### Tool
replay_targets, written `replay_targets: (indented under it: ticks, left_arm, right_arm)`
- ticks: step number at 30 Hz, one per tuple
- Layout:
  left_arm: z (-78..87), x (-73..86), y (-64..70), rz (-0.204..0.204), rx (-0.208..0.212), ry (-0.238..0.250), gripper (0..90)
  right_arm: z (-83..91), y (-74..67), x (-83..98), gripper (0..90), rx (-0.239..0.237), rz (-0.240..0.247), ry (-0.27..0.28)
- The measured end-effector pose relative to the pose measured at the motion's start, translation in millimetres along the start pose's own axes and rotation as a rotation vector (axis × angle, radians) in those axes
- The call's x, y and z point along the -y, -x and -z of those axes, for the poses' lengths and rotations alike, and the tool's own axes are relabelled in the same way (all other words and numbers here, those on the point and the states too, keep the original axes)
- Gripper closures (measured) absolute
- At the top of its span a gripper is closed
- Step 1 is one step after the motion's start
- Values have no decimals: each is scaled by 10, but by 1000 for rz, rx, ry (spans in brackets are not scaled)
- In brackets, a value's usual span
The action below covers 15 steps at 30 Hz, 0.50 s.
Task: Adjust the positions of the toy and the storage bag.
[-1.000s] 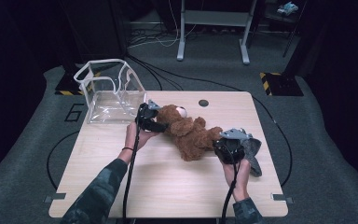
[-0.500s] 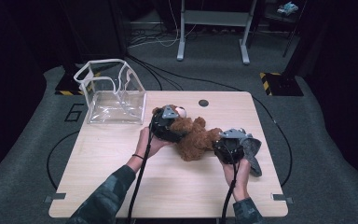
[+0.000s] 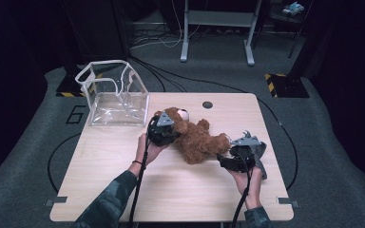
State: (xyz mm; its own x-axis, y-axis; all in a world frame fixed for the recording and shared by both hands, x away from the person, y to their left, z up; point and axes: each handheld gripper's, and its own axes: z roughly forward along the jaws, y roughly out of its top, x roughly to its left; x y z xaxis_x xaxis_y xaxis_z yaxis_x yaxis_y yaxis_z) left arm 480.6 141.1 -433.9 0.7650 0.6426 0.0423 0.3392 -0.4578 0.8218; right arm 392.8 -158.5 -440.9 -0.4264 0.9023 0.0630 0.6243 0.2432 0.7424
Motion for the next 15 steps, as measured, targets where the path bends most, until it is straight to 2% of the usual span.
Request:
replay_targets:
  ticks: [6, 10, 15]
  left_arm:
    - [28, 132, -80, 57, 8, 4, 739]
    - [47, 195, -93, 59, 6, 7, 737]
    - [69, 279, -115, 76, -3, 3, 736]
  right_arm:
    - [-11, 135, 40, 311, 16, -40, -9]
    - [-80, 194, -70, 272, 15, -57, -14]
    - [-365, 237, -242, 243, -11, -81, -80]
